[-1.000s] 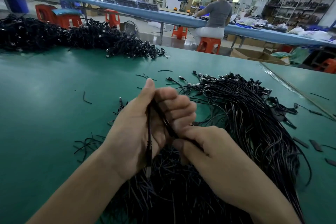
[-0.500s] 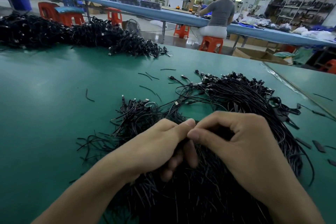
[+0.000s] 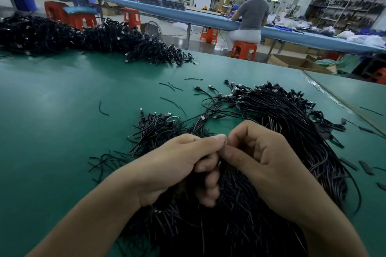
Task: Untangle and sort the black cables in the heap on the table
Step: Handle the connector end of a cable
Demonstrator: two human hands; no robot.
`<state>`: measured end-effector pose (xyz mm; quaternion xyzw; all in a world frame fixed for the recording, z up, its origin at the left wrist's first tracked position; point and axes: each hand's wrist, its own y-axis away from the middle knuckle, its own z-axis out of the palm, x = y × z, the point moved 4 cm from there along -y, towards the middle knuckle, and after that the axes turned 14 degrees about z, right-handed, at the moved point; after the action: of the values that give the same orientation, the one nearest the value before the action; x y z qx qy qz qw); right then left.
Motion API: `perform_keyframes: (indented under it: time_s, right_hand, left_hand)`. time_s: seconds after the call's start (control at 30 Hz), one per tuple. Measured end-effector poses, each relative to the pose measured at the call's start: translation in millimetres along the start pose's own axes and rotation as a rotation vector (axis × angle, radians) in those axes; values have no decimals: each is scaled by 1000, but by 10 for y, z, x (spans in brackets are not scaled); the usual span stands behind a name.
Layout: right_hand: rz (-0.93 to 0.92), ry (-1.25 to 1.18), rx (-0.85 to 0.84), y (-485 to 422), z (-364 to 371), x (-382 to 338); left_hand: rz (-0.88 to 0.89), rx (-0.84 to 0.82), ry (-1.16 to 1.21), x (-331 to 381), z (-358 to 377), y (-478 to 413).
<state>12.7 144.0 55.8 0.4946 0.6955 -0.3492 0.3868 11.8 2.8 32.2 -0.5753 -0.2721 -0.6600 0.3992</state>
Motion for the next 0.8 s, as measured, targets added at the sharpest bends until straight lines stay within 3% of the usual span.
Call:
perform_keyframes:
  time_s: [0.1, 0.13, 0.27, 0.3, 0.37, 0.47, 0.53, 0.67, 0.8]
  right_hand:
    - [1, 62, 96, 6, 12, -31]
    - [-8, 58, 113, 10, 24, -50]
    - [-63, 55, 161, 29, 107, -123]
    - [-83, 70, 181, 32, 118, -137]
    - [-112, 93, 230, 36, 106, -152]
    - [-103, 105, 268, 38, 60, -158]
    - [-47, 170, 268, 25, 30, -123]
    - [207, 371, 253, -10, -88, 94]
    - [421, 636, 45, -28, 42, 313]
  left_hand:
    - [78, 173, -297, 4, -61, 13]
    - [69, 206, -270, 22, -74, -13]
    - [-26, 379, 205, -138, -261, -2]
    - [-14, 388, 142, -163, -264, 10]
    - [-50, 189, -103, -127, -238, 3]
    - [-155, 124, -42, -172, -10, -94]
    - [-126, 128, -144, -216, -58, -25]
    - [12, 360, -168, -156, -265, -61]
    - [161, 524, -74, -88, -367, -57]
